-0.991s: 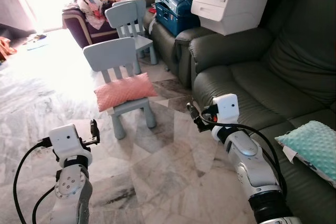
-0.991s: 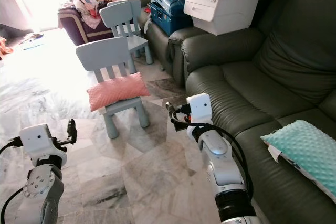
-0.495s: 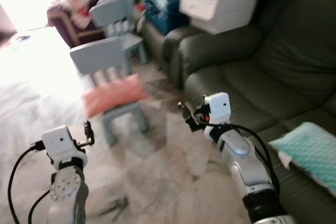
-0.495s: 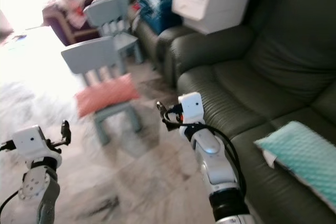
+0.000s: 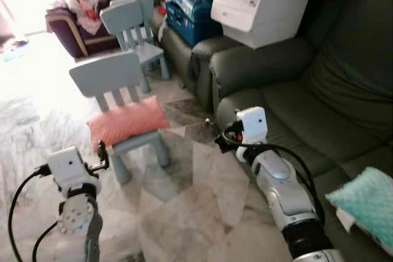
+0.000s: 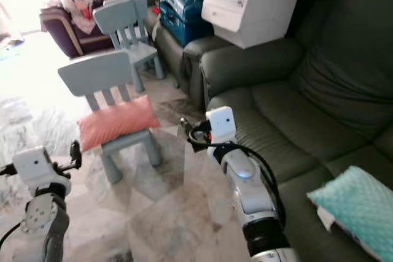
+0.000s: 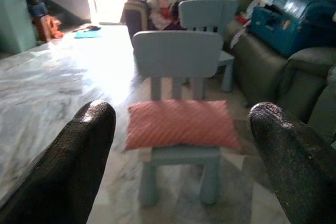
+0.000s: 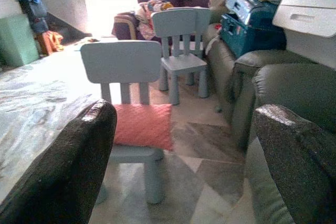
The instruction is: Move the pillow to the sofa
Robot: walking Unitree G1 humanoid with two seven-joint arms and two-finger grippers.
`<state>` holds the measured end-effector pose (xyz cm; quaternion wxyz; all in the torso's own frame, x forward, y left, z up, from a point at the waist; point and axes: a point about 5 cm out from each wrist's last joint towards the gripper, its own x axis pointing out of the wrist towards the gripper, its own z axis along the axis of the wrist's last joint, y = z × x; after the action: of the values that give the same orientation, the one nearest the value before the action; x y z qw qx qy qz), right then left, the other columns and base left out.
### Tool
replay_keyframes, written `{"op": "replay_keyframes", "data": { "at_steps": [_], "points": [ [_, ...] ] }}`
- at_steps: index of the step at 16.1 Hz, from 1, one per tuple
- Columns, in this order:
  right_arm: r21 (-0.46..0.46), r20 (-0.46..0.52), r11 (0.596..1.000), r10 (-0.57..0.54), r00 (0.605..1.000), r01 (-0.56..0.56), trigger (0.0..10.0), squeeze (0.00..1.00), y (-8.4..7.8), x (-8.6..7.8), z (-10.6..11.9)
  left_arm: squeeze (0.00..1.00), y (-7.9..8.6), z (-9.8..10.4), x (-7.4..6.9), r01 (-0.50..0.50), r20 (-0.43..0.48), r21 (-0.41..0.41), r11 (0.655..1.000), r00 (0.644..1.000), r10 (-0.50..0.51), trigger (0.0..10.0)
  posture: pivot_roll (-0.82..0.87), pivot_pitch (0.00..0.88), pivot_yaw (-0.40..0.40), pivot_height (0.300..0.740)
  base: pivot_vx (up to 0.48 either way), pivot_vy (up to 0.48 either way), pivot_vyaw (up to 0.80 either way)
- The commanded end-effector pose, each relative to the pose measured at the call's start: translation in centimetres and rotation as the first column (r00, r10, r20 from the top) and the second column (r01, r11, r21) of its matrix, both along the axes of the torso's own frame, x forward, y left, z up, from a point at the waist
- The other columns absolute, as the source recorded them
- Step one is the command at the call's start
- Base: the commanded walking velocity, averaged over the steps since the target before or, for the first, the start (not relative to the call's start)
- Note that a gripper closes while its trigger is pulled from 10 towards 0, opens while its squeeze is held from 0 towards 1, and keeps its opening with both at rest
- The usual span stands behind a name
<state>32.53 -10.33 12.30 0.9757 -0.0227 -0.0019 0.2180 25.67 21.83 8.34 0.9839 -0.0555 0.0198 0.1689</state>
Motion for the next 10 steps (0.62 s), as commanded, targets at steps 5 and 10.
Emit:
{"op": "replay_keyframes", "data": {
  "at_steps": [5,10],
  "points": [
    [-0.004,0.006,1.0,-0.011,1.0,0.011,10.0,0.0,-0.45,-0.08,0.03,0.0,-0.1,0.02,-0.12,0.007,0.003,-0.01,1.0,1.0,-0.007,10.0,-0.21,0.0,0.091,0.74,0.422,0.056,0.0],
    [-0.006,0.007,1.0,-0.009,1.0,0.009,10.0,0.0,-0.47,0.1,0.05,0.0,-0.08,-0.21,-0.07,-0.002,-0.007,-0.033,0.999,1.0,0.002,10.0,-0.21,0.0,0.091,0.74,0.235,0.392,0.0]
  ]
}}
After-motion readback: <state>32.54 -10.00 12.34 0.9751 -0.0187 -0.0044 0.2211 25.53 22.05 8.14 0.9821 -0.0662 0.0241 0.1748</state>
